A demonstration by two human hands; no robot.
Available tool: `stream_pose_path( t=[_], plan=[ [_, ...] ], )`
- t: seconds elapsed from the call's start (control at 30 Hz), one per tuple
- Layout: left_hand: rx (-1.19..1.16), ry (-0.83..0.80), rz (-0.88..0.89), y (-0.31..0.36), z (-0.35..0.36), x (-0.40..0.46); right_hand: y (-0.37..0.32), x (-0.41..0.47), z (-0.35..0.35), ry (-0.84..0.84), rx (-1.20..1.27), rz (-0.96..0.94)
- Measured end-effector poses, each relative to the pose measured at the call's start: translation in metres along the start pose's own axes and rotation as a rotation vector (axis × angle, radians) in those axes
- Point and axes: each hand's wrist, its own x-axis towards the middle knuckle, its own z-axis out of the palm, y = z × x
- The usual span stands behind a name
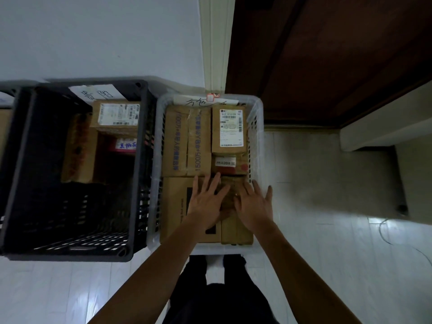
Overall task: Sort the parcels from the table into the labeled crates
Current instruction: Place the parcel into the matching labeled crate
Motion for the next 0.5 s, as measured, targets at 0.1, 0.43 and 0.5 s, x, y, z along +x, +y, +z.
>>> stream_pose_path(
  t=[0.1, 0.43, 0.5],
  plan=[
    [-0.009, 0.005, 0.017, -0.001, 0.000, -0.001, 0.003, -0.001, 0.004, 0.013, -0.010, 0.007],
    [-0.034, 0.295, -0.044, -0.019, 0.038, 0.007, -0.012, 0.004, 0.038, 0.189, -0.037, -0.022],
    [-0.031, 0.314, -0.042, -0.020, 0.040, 0.012, -0.011, 0.009, 0.042, 0.208, -0.010, -0.004]
  ],
)
